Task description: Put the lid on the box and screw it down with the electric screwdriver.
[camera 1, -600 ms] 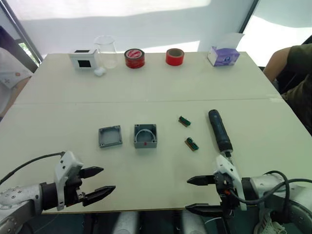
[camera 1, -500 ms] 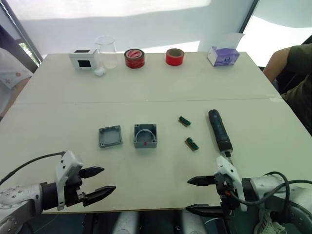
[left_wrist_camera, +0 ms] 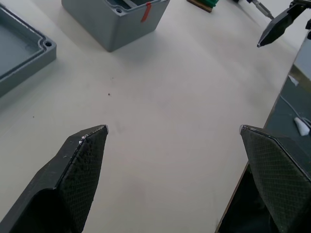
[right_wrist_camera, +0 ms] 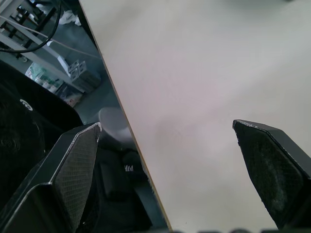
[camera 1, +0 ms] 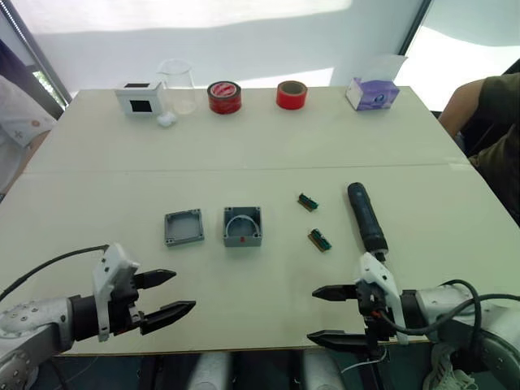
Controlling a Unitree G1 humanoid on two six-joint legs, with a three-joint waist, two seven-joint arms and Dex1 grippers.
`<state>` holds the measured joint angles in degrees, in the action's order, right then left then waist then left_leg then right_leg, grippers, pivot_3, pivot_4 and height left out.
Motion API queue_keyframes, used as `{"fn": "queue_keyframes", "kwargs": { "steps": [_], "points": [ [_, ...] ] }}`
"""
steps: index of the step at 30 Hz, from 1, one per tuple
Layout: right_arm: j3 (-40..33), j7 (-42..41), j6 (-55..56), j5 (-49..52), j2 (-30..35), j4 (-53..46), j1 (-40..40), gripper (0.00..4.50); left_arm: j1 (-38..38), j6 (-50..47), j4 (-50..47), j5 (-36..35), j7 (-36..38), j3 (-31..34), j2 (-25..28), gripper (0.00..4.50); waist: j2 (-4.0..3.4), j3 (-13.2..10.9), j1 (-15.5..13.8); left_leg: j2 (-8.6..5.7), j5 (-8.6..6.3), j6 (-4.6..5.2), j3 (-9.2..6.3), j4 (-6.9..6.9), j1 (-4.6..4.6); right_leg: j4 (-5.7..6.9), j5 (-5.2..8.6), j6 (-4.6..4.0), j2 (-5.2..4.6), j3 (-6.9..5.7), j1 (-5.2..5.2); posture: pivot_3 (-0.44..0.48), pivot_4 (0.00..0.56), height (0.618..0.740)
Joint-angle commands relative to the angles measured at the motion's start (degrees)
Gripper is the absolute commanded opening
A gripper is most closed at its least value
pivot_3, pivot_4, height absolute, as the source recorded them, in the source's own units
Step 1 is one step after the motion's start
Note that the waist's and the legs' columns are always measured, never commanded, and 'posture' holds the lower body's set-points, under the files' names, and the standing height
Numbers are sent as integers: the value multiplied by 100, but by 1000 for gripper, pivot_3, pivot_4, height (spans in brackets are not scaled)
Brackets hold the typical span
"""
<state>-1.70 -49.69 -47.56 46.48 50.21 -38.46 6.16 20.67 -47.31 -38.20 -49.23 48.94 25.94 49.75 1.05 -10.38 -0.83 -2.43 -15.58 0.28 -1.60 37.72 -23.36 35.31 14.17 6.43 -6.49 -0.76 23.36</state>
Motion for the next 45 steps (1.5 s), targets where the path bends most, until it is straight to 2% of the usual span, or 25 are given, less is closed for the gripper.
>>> {"fn": "queue_keyframes", "kwargs": {
  "steps": [1,3,6,8,10,12,14,16,18,23,26,30,34,40,43,45],
  "points": [
    [-137,225,-52,92,-64,-88,-309,4500,-385,43,68,170,-121,99,281,4449,-2,0,-7,-1,0,0,0,0,0,1,0,0,0,0,0,0,150,740],
    [-262,445,-288,349,-104,-121,-523,4500,-909,-174,132,-21,-305,183,505,4449,-1,-1,-16,-1,0,0,0,1,-1,1,0,0,1,0,0,0,150,740],
    [-537,1147,-1022,1169,-232,-17,-1068,4500,-2042,103,396,444,-220,-234,1106,4449,3,-3,-16,-2,0,0,-4,8,-1,7,0,1,2,-2,-2,0,150,740],
    [-573,1502,-1160,1443,-414,-38,-1418,4500,-2947,420,784,924,-24,-899,1423,4449,-1,-1,-1,-1,0,0,-6,13,-4,7,-1,0,6,-4,0,0,150,740],
    [-508,1759,-1192,1479,-563,-113,-1667,4500,-3710,912,1177,1515,196,-1602,1514,4449,-4,-3,5,-5,-1,2,-3,13,-3,12,-2,1,5,-3,-1,0,150,740],
    [-366,1972,-1161,1373,-693,-212,-1862,4500,-4452,1416,1667,2022,610,-2284,1414,4449,-8,-2,8,-7,-2,4,5,12,1,18,-11,18,6,1,-1,0,150,740],
    [-238,2161,-1116,1275,-825,-290,-1995,4500,-5532,1779,2323,2377,1360,-3140,1027,4449,-9,-3,3,-8,-1,4,4,13,-5,21,-13,22,9,0,5,0,150,740],
    [-156,2303,-1090,1168,-889,-340,-2002,4500,-6524,1421,2874,2547,2124,-3968,673,4449,2,-7,-6,-10,-1,5,2,16,-8,23,-16,28,10,0,2,0,150,740],
    [-106,2393,-1029,1032,-920,-389,-1932,4500,-7110,1197,3105,2758,2564,-4538,400,4449,5,-8,-9,-15,-3,11,-3,30,-15,27,-22,40,14,-1,-2,0,150,740],
    [51,2531,-921,731,-939,-509,-1792,4500,-7677,690,3325,3206,2990,-5409,-58,4449,3,-9,126,-18,-16,34,16,39,-11,41,-14,61,14,28,9,0,150,740],
    [105,2563,-895,628,-949,-541,-1754,4500,-7750,661,3357,3444,3214,-5683,-153,4449,3,-9,174,-17,-17,35,15,39,-12,68,-8,67,14,30,16,0,150,740],
    [118,2561,-878,542,-913,-591,-1670,4500,-7815,613,3375,3698,3288,-5890,-309,4449,3,-9,148,-14,-17,36,15,40,-12,70,-6,68,17,35,23,0,150,740],
    [170,2611,-814,437,-962,-669,-1529,4500,-7904,251,3586,4351,3077,-6448,-562,4449,4,-9,99,-19,-17,36,15,49,-12,70,-6,69,12,34,18,0,150,740],
    [227,2640,-698,269,-1066,-614,-1440,4500,-7914,6,3748,4441,3044,-6456,-943,4449,4,-9,101,-20,-17,36,14,51,-12,74,-6,69,11,34,20,0,150,740],
    [225,2618,-663,216,-1092,-621,-1376,4500,-7866,70,3774,4539,3033,-6470,-1002,3789,4,-9,107,-20,-17,36,14,52,-12,74,-6,69,11,35,19,0,150,740],
    [224,2608,-646,189,-1101,-623,-1349,4500,-7851,155,3784,4579,3085,-6474,-1012,3005,4,-9,118,-20,-17,36,13,52,-12,74,-6,69,11,35,19,0,150,740]
  ]
}}
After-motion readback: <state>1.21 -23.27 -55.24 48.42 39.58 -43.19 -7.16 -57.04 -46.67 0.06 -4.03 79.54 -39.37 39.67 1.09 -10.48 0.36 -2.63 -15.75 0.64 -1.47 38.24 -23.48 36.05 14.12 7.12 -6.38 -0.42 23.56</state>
